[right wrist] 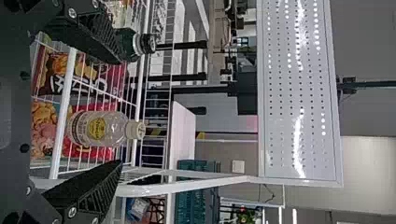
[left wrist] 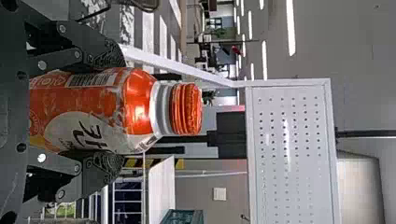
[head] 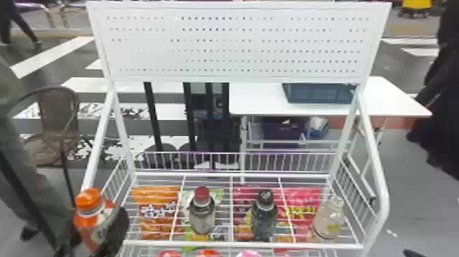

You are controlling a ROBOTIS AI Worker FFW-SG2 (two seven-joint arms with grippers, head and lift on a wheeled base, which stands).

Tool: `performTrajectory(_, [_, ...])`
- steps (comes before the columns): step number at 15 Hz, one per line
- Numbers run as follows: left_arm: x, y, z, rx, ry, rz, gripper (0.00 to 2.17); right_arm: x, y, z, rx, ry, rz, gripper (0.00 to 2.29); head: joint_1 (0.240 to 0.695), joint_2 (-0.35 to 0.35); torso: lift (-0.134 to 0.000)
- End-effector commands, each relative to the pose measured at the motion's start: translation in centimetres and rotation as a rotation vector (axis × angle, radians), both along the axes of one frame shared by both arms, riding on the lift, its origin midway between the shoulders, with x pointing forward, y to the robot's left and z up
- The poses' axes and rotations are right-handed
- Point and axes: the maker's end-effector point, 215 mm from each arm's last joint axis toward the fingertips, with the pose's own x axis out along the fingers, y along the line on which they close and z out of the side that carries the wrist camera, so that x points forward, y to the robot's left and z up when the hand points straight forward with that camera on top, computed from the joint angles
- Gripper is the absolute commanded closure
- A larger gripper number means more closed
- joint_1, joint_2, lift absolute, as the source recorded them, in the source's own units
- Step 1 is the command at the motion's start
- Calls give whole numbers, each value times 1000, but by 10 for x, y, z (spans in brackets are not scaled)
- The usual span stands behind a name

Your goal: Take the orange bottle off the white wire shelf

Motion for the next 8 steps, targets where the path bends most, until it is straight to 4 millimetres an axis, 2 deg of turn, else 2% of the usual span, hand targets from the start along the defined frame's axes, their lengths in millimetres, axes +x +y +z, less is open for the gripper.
performTrajectory(1, [-28,-2,24,4,-1,1,731,0,1,0,1,0,2,140,499,0,0])
performTrajectory(4, [-52,-3,33,-7,-7,21,728,4,-2,6,-6,-18,2,140,499,0,0])
performTrajectory(6, [-55,-6,19,-8,16,16,728,5,-4,14,-13,-32,2,140,499,0,0])
performTrajectory(8, [-56,-6,20,-9,11,17,728,6,-3,15,-11,-36,5,140,499,0,0])
